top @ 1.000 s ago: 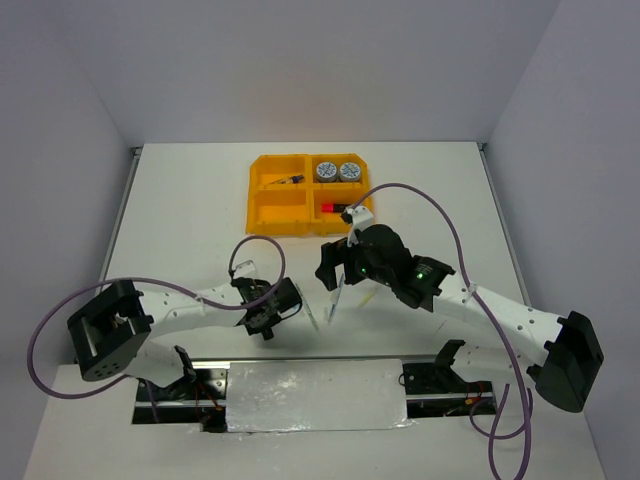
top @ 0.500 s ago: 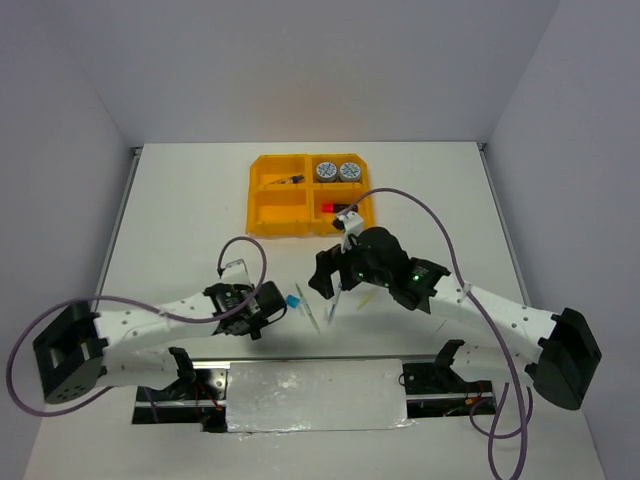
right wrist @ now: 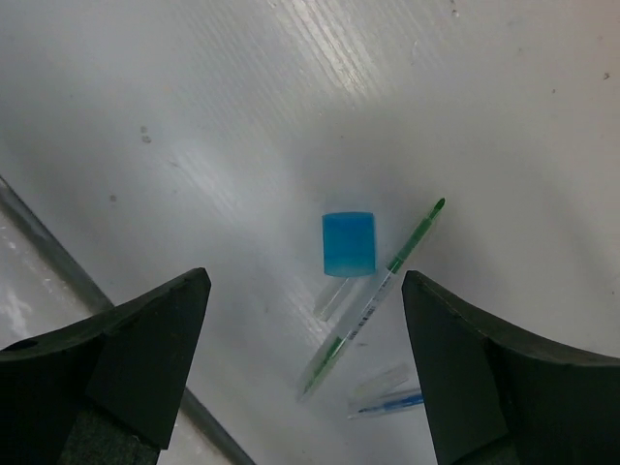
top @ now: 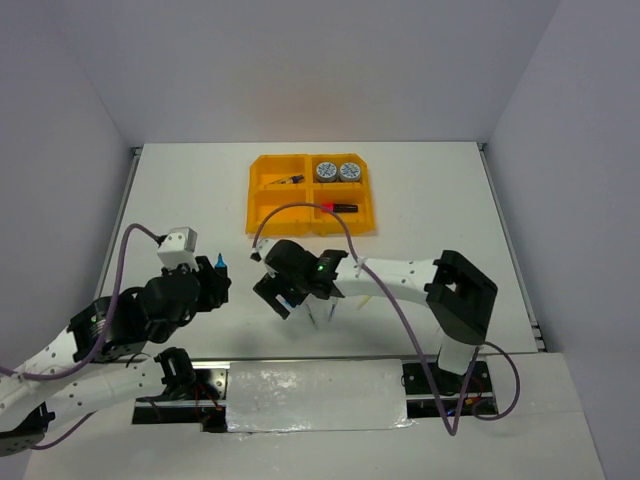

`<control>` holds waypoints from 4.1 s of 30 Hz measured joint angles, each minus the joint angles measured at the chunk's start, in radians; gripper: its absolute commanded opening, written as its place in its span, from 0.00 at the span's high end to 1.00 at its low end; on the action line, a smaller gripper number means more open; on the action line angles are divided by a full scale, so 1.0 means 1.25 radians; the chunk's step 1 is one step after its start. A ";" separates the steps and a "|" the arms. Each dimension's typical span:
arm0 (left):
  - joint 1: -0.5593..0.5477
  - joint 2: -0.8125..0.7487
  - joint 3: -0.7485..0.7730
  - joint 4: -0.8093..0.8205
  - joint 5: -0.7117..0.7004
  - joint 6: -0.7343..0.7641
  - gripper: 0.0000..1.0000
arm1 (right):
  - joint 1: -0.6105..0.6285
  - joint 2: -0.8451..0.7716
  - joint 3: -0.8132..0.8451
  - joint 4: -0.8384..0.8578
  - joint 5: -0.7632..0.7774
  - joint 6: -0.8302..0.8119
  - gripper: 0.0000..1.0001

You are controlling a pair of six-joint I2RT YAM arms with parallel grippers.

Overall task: Sort the stationery into containers
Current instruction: Pick up the pen cap from the center of the board, then close the pen cap on the pen.

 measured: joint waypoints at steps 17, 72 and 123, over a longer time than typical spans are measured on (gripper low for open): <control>0.000 -0.117 -0.043 0.060 0.041 0.121 1.00 | 0.002 0.158 0.119 -0.087 0.027 -0.046 0.30; -0.001 -0.043 -0.219 0.530 0.541 0.251 1.00 | -0.063 -0.573 -0.124 0.275 -0.062 0.084 0.65; -0.002 0.089 -0.217 1.102 0.903 0.272 1.00 | -0.019 -0.788 -0.383 0.786 -0.315 0.298 0.66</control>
